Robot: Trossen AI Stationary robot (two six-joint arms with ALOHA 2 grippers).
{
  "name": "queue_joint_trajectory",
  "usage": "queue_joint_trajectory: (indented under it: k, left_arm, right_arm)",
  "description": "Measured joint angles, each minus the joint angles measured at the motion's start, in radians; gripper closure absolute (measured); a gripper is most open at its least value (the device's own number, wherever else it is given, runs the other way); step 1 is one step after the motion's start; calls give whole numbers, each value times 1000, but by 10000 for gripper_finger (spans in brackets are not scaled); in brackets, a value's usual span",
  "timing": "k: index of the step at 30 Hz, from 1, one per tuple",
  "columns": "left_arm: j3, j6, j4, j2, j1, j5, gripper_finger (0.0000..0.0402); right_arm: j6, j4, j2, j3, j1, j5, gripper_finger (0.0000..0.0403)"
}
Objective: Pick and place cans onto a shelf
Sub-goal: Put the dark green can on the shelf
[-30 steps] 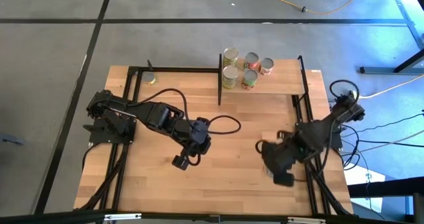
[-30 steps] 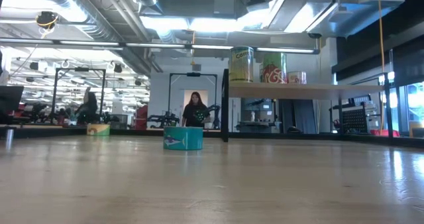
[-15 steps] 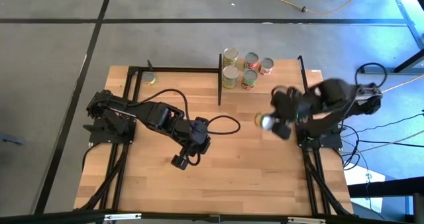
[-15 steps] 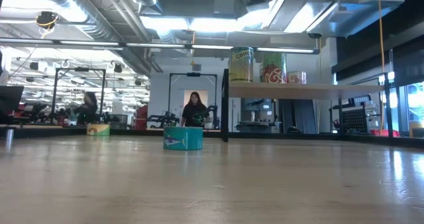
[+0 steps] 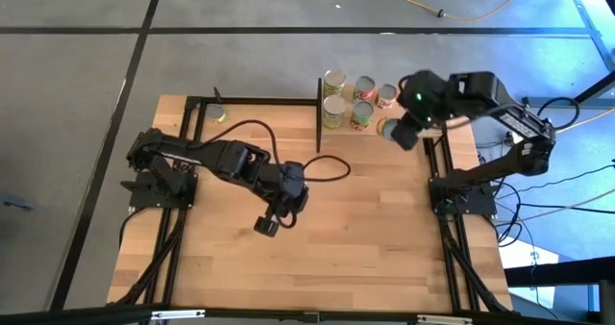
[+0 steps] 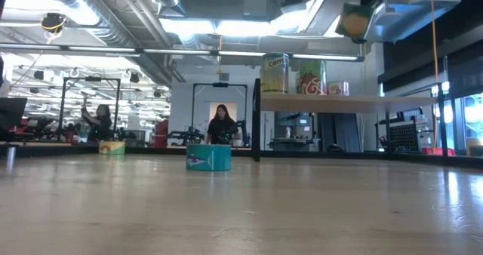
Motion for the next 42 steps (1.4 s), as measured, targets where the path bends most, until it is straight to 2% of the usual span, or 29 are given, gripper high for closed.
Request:
queue_joint_trajectory:
  k: [8,13,18,24,36,42]
  left_arm:
    - [0,-5,-14,0,41,0,356]
    - [0,-8,-14,0,62,0,357]
    - [0,-32,-14,0,81,1,356]
    - [0,-33,-14,0,97,2,356]
    - [0,-32,-31,0,130,1,356]
    - [0,-28,-37,0,130,1,356]
  right_arm:
    - [-223,0,77,0,-244,-122,395]
    - [-360,7,153,0,-357,-201,395]
    - [-456,11,237,0,-439,-205,395]
    - [-532,11,328,0,-481,-256,395]
    - [-598,10,402,0,-486,-243,394]
    - [-597,4,405,0,-486,-225,348]
